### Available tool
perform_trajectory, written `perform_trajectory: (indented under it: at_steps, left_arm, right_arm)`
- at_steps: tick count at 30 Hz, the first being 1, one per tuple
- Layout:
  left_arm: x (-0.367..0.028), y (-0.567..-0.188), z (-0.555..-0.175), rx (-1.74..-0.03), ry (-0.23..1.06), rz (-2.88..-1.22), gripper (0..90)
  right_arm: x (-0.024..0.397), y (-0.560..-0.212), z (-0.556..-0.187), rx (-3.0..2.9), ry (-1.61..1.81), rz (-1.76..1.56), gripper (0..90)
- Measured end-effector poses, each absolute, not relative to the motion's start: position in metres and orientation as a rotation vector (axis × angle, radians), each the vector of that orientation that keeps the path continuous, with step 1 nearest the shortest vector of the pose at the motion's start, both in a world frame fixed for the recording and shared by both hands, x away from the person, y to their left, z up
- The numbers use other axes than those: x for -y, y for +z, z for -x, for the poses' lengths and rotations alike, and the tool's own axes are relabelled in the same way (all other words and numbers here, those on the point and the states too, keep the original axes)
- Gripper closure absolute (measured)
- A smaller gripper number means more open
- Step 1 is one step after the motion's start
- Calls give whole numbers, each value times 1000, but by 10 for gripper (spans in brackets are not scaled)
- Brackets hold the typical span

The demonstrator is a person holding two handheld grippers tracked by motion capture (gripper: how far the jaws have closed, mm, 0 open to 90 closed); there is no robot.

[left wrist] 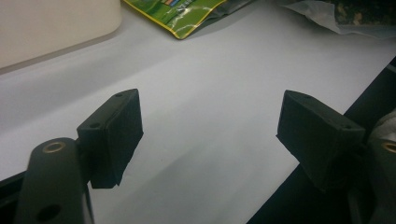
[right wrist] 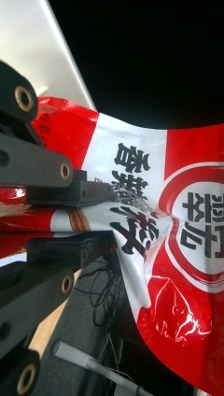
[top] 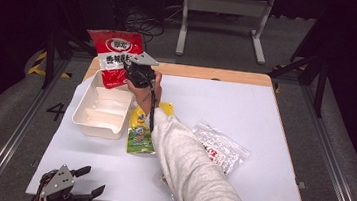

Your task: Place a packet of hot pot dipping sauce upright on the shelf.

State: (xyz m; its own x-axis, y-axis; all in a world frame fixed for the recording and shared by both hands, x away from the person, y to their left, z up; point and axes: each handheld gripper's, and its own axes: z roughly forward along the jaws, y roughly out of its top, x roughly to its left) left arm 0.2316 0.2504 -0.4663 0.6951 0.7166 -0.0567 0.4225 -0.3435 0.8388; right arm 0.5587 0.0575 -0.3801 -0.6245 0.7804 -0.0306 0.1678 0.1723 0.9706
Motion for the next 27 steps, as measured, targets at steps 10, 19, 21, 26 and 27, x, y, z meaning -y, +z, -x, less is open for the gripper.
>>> perform_trajectory:
  at_steps: [10, 19, 21, 26, 27]
  left_arm:
    - [-251, -467, -232, -873, 396, -1982, 229]
    - [-253, -466, -233, -900, 400, -1977, 228]
    - [-253, -466, -233, -890, 396, -1978, 228]
    - [-249, -468, -234, -883, 385, -2001, 228]
    - [-249, -468, -234, -873, 386, -2004, 228]
  right_arm:
    - [-65, -396, -561, -1964, 1445, -907, 751]
    - [-68, -411, -554, -2204, 1508, -826, 637]
    - [-63, -409, -556, -2246, 1514, -831, 646]
    - [-48, -403, -563, -2371, 1495, -796, 776]
    - [-46, -403, -564, -2384, 1496, -783, 803]
